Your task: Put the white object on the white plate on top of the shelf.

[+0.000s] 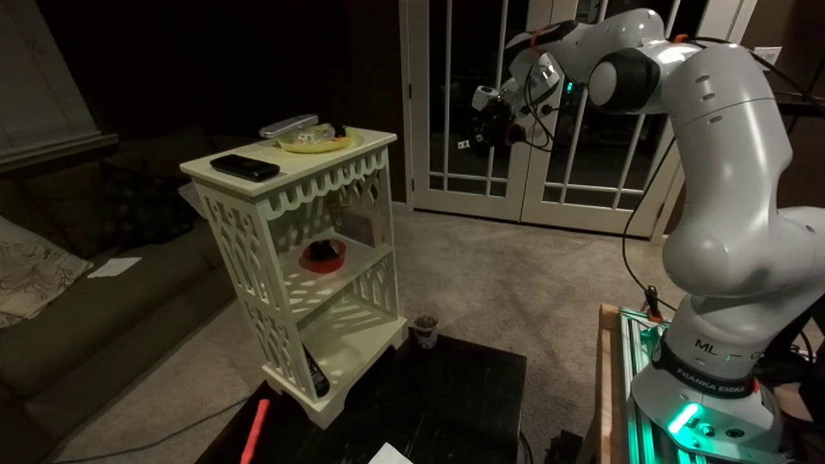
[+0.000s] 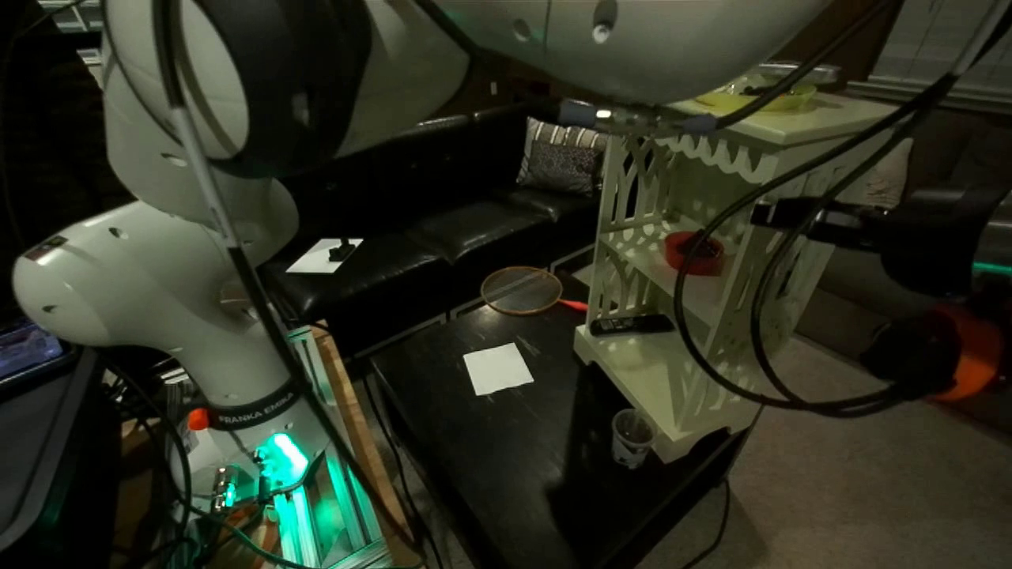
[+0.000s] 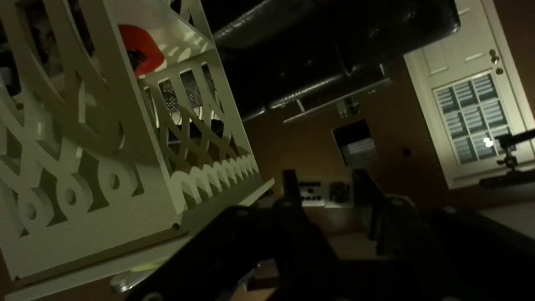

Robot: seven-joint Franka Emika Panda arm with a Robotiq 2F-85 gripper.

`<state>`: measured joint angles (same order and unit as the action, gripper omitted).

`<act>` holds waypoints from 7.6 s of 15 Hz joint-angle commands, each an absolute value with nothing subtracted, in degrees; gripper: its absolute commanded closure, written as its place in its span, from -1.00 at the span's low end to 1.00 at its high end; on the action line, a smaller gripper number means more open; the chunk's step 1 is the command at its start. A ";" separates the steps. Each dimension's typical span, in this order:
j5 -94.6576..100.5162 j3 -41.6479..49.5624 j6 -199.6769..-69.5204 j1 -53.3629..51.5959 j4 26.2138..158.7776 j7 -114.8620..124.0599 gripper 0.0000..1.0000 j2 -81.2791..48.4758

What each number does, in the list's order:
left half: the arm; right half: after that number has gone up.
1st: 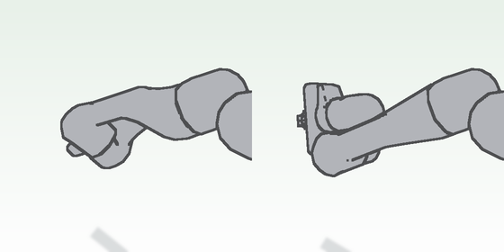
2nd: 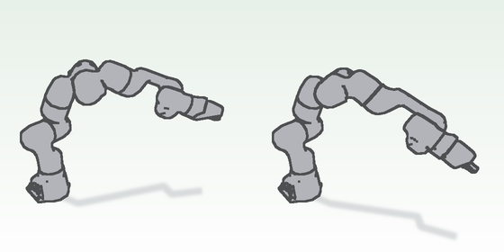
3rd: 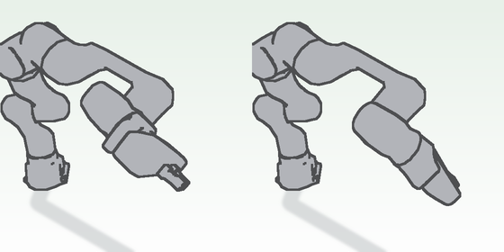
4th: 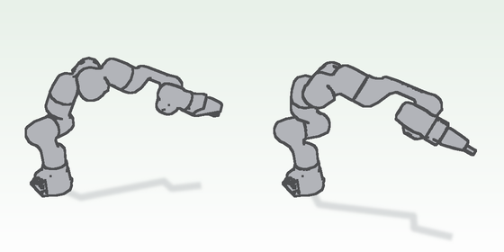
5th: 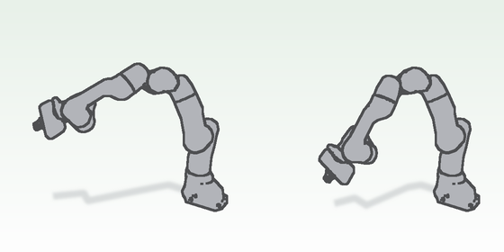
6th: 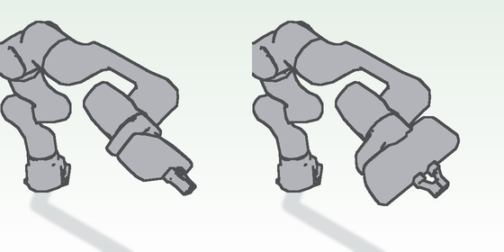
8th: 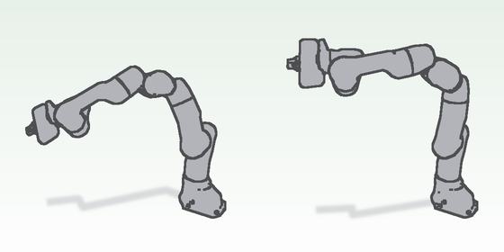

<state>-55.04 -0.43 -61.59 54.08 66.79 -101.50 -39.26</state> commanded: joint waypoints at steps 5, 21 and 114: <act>-64.84 -0.66 -59.87 53.88 66.84 -93.01 0.29 -41.42; -94.46 -6.35 -72.53 56.52 76.98 -93.94 0.79 -29.47; -5.40 -3.11 -142.95 -0.44 70.77 -158.57 0.79 -16.50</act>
<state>-11.38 -3.41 -139.15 -0.51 69.99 -155.39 -13.77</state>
